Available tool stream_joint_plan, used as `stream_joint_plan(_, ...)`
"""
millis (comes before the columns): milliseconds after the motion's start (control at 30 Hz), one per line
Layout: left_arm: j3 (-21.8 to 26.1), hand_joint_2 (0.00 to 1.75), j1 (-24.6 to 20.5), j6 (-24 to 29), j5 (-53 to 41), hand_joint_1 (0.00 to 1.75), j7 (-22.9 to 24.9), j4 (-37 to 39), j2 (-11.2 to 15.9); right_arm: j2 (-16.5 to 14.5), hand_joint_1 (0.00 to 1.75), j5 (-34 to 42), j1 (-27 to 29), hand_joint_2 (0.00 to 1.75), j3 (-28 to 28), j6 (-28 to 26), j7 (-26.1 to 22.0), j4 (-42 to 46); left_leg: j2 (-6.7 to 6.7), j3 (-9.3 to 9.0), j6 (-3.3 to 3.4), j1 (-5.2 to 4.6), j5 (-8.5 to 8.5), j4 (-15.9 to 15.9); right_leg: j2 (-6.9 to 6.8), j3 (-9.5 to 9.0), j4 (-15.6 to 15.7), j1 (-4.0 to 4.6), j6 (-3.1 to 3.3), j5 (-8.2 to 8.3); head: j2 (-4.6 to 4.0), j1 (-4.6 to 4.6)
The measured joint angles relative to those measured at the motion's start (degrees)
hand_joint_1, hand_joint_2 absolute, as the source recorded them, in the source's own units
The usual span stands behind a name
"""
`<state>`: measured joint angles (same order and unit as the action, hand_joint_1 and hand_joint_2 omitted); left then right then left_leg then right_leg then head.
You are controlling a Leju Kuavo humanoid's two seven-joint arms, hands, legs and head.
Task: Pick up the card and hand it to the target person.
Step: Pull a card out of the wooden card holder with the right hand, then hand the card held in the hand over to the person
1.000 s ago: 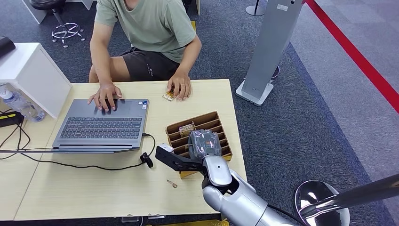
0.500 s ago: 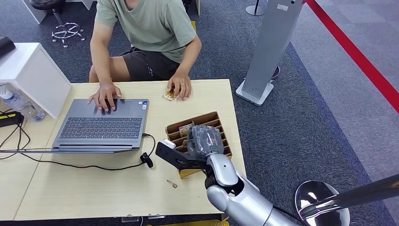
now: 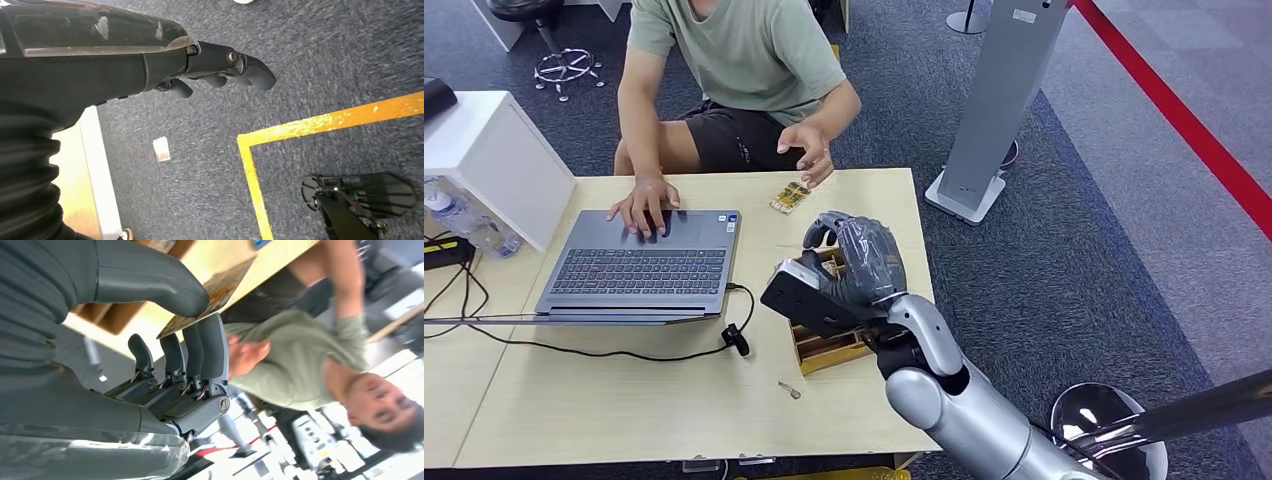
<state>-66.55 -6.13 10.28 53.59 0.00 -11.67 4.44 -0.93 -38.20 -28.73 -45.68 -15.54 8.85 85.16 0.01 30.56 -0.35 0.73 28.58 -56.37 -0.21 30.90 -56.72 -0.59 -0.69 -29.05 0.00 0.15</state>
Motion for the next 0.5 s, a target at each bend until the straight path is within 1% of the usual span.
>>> stream_joint_plan(100,-0.2,1.75,-0.1,0.0,-0.6,0.00,-0.6,0.0,0.0,-1.5,1.29,4.2,-3.8,1.75,0.0,-1.5,-4.6,-6.1,-0.02,0.00,-0.02,0.00,-0.04,0.0,-0.03,-0.01,0.0,0.00,0.01,0.01,0.00,-0.01)
stream_joint_plan(167,-0.3,1.75,-0.2,0.0,-0.9,0.00,-0.7,0.0,0.0,-2.8,1.29,4.6,-6.2,1.75,-0.1,-3.0,-6.0,-10.7,-0.05,0.02,-0.04,0.00,-0.06,0.0,-0.05,-0.01,0.0,0.00,0.01,0.01,0.00,0.01)
stream_joint_plan(333,-0.4,1.75,-0.2,-0.2,-1.7,0.00,-0.1,0.0,0.0,-6.0,1.29,2.1,-11.8,1.75,-0.4,-6.5,-5.2,-20.4,-0.06,0.03,-0.04,0.00,-0.06,0.0,-0.05,0.01,-0.1,0.00,0.01,0.01,0.00,0.01)
stream_joint_plan(500,-0.7,1.75,-0.2,-0.5,-1.9,0.00,0.7,0.0,0.0,-9.6,1.29,-0.5,-16.7,1.75,-0.7,-8.4,-3.9,-31.1,-0.06,0.04,-0.04,0.00,-0.06,0.0,-0.05,0.04,-0.1,0.00,0.01,0.01,0.00,0.00)
